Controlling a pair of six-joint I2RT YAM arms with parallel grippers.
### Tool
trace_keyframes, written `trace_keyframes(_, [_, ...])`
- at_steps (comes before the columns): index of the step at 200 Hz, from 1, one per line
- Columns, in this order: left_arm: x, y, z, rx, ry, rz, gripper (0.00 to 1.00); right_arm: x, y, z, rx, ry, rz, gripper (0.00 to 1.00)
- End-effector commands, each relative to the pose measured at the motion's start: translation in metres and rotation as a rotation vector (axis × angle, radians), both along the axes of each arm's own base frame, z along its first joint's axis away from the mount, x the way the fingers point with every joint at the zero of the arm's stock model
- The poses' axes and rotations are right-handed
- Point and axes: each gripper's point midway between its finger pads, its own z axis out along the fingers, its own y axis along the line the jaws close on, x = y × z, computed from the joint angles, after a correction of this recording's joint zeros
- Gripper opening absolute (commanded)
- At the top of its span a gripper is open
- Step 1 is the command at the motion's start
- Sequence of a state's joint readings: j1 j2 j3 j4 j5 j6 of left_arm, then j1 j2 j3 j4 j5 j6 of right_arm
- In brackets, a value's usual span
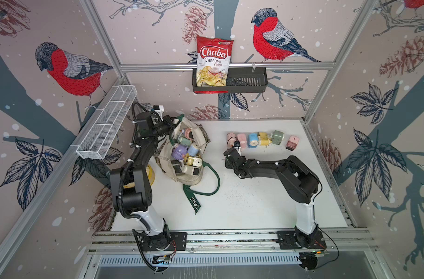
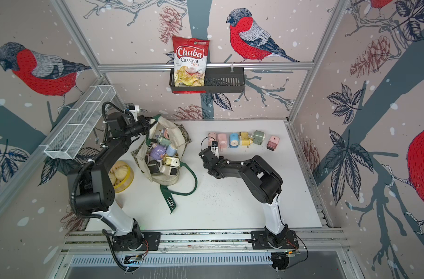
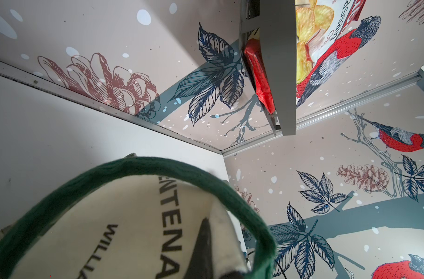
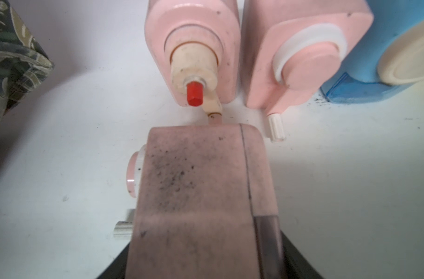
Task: Take out the pencil sharpeners from the tote bags
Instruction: Place the pencil sharpener at the center of the board.
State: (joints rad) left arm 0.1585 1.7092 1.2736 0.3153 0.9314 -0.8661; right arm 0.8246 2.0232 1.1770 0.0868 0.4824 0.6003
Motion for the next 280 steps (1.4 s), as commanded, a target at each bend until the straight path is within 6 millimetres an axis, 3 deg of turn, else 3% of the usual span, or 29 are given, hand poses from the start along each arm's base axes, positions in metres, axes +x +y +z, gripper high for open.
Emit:
trace_keyframes(1, [0.000,0.002,0.030,0.015,-0.133,-0.008,0.00,0.002,-0.001,-0.008,-0.009,0.022,-0.014,0.59])
trace_keyframes(63, [0.000,0.002,0.030,0.015,-0.131,-0.007,0.00,0.003,0.006,-0.017,-0.019,0.053,0.017,0.72])
trace_keyframes(113, [0.000,0.002,0.029,0.015,-0.130,-0.008,0.00,-0.001,0.013,0.003,-0.015,0.034,0.046,0.88])
trace_keyframes(141, [0.000,0.002,0.029,0.014,-0.128,-0.008,0.00,-0.010,0.018,0.018,0.005,0.024,0.092,0.91])
trace_keyframes(173, [0.000,0.002,0.029,0.017,-0.130,-0.006,0.00,-0.030,0.012,0.027,-0.001,0.027,0.139,0.93])
trace_keyframes(193, [0.001,0.002,0.027,0.017,-0.127,-0.006,0.00,-0.048,0.016,0.045,-0.001,0.004,0.248,0.92])
trace_keyframes(233, [0.002,0.003,0.024,0.016,-0.120,-0.003,0.00,-0.090,0.031,0.101,0.022,-0.097,0.519,0.90])
trace_keyframes(259, [0.002,0.002,0.024,0.020,-0.121,-0.003,0.00,-0.119,0.049,0.136,0.040,-0.181,0.690,0.83])
trace_keyframes(280, [0.002,0.002,0.024,0.020,-0.120,-0.003,0.00,-0.145,0.071,0.152,0.049,-0.223,0.807,0.80])
